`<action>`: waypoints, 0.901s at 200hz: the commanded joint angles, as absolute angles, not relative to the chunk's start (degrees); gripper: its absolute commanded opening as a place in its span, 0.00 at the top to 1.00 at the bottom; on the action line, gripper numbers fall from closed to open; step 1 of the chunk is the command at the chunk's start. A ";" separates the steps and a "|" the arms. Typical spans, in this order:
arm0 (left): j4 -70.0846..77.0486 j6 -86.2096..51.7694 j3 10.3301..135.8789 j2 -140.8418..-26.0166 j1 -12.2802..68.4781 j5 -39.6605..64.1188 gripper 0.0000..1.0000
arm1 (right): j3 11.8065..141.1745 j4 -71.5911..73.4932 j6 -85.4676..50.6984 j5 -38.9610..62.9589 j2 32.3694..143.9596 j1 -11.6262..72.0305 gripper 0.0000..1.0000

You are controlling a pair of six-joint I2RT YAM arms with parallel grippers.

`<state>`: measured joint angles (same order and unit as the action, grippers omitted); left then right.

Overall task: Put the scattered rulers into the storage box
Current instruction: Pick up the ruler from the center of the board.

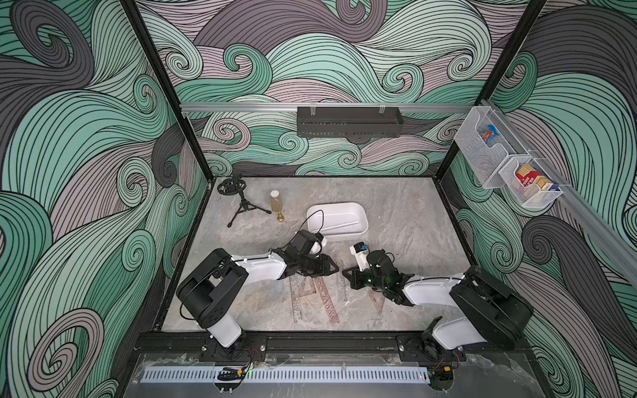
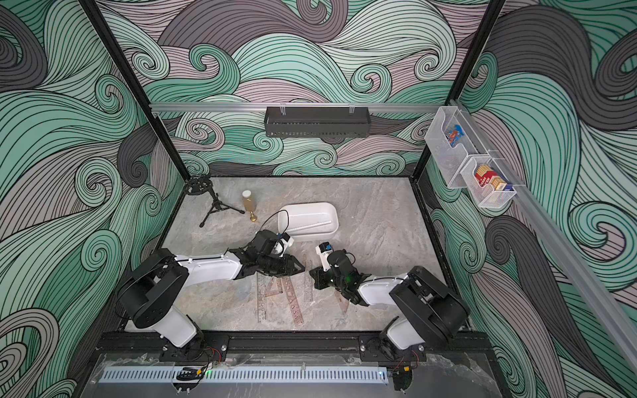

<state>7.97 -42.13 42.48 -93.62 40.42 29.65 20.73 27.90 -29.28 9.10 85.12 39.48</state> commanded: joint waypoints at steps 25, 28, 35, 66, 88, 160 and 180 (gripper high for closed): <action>7.48 -42.63 43.51 -95.38 41.46 29.12 0.54 | 21.48 30.29 -28.76 11.95 87.92 38.86 1.00; 7.47 -42.63 43.51 -95.36 41.55 29.05 0.54 | 21.50 30.29 -28.75 11.95 88.09 38.85 1.00; 7.55 -42.63 43.63 -95.56 41.64 28.93 0.54 | 21.45 30.30 -28.78 11.95 88.36 38.73 1.00; 7.47 -42.54 43.68 -96.46 41.80 28.92 0.54 | 21.23 30.27 -28.68 12.11 88.94 38.67 1.00; 7.71 -42.45 43.60 -97.22 41.92 28.74 0.54 | 20.79 30.24 -28.65 11.97 89.52 38.58 1.00; 9.04 -42.70 43.43 -100.45 42.62 28.73 0.55 | 19.20 30.83 -28.58 12.12 91.53 37.75 1.00; 9.43 -42.87 43.57 -101.36 42.80 28.83 0.56 | 18.91 30.89 -28.50 12.40 91.87 37.40 1.00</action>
